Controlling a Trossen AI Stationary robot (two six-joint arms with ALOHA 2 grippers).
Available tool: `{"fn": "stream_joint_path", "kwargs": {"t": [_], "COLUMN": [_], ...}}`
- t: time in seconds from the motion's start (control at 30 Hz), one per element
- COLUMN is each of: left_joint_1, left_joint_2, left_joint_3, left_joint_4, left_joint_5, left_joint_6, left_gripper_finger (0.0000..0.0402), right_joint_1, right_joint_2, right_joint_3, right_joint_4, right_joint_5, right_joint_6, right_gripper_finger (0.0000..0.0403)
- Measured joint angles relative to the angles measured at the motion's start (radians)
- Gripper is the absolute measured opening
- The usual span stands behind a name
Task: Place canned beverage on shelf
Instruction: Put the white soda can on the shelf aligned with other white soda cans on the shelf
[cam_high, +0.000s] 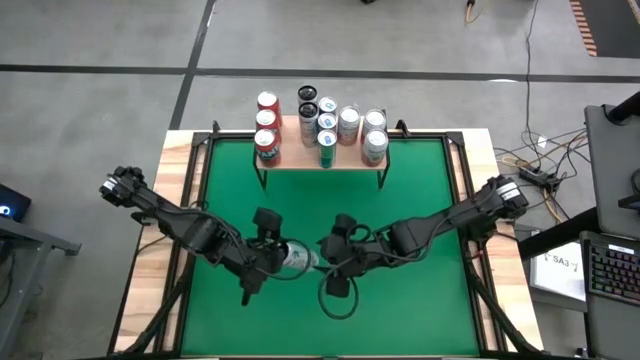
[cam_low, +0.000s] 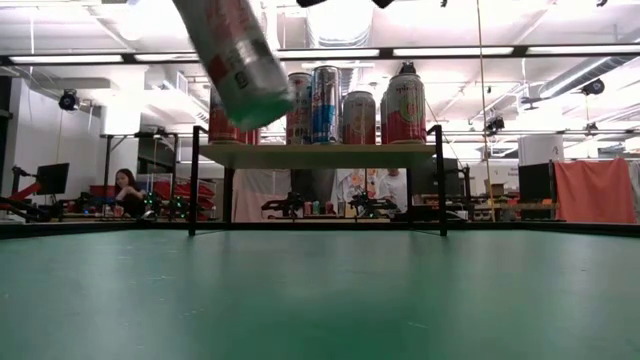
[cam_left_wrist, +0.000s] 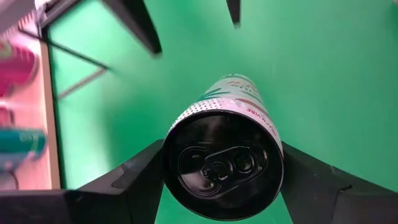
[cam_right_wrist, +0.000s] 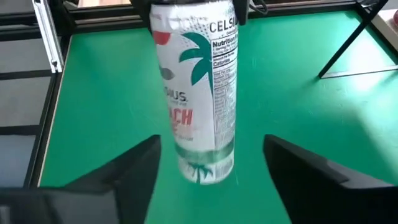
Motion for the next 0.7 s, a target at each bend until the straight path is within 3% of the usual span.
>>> {"fn": "stream_joint_path", "kwargs": {"t": [0.13, 0.3, 0.57, 0.7], "left_joint_1": [0.002, 0.009, 0.028, 0.032], "left_joint_2": [0.000, 0.000, 0.000, 0.000], "left_joint_3": [0.013, 0.019, 0.019, 0.024], "left_joint_4": [0.031, 0.063, 0.110, 0.110], "left_joint_5": [0.000, -0.013, -0.016, -0.015], "left_joint_6": [0.055, 0.112, 0.193, 0.200], "left_gripper_finger": [0.0246, 0.0246, 0.0246, 0.0246], "right_joint_1": [-0.006, -0.016, -0.031, -0.037], "right_joint_2": [0.033, 0.058, 0.090, 0.091], "right_joint_3": [0.000, 0.000, 0.000, 0.000], "right_joint_4": [0.029, 0.053, 0.126, 0.134], "right_joint_5": [-0.002, -0.003, -0.004, -0.003], "right_joint_6": [-0.007, -0.025, -0.104, -0.130], "right_gripper_finger": [0.0323, 0.0355, 0.0358, 0.0338]}}
